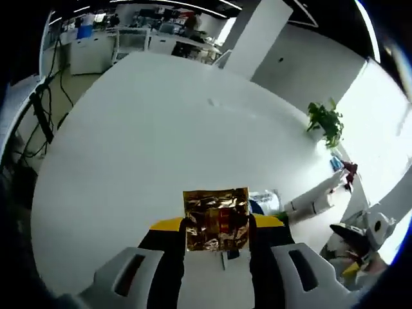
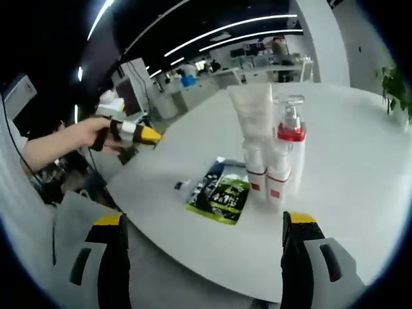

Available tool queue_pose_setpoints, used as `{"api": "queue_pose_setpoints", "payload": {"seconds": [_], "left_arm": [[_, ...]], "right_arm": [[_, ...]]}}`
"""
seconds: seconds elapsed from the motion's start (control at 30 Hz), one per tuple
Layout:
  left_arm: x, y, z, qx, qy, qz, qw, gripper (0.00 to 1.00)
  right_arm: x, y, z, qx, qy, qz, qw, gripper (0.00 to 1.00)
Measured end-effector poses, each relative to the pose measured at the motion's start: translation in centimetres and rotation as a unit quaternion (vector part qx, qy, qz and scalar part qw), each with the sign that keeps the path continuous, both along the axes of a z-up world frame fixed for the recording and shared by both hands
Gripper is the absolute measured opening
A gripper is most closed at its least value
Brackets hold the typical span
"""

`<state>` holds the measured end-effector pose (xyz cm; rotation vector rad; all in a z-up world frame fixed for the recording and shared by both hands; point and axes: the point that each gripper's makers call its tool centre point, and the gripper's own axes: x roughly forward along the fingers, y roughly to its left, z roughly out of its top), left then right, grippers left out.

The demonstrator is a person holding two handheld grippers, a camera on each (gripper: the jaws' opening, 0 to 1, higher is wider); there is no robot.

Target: Arrange the skincare products in the storage area until every visible bottle or jar stands upright without overlapping.

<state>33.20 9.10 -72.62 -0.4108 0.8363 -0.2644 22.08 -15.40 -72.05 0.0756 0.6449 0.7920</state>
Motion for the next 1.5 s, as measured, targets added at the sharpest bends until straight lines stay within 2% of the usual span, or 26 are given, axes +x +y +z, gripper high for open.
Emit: {"api": "queue_pose_setpoints", "payload": {"seconds": [0.2,0.23,0.47,0.77,0.93,1.03,1.3,1.5], "left_arm": [[-3.1,-2.3,1.9,-0.053,-0.011,0.024,0.9983,0.43],[-3.6,-2.9,2.4,-0.073,-0.013,0.029,0.9968,0.42],[-5.8,-5.7,4.6,-0.124,-0.028,0.036,0.9912,0.41],[-6.7,-8.7,6.4,-0.178,-0.034,0.037,0.9827,0.41],[-7.3,-10.1,7.2,-0.219,-0.034,0.05,0.9738,0.4],[-7.7,-11.0,7.5,-0.259,-0.027,0.06,0.9635,0.39],[-8.6,-11.9,7.8,-0.284,-0.028,0.062,0.9565,0.39],[-8.5,-11.3,8.0,-0.329,-0.021,0.103,0.9384,0.39]], "right_arm": [[-1.4,3.5,0.7,0.009,-0.012,0.043,0.999,0.97],[-1.4,4.2,0.9,0.012,-0.017,0.053,0.9984,0.97],[-1.3,8.0,3.9,0.04,-0.058,0.095,0.9929,0.92],[-0.7,9.5,5.2,0.054,-0.076,0.091,0.9915,0.89],[0.0,10.3,6.6,0.062,-0.091,0.072,0.9914,0.82],[0.4,11.0,6.7,0.071,-0.089,0.061,0.9916,0.73],[0.3,12.1,7.0,0.066,-0.101,0.061,0.9908,0.49],[0.7,12.0,7.7,0.072,-0.114,0.051,0.9895,0.25]]}}
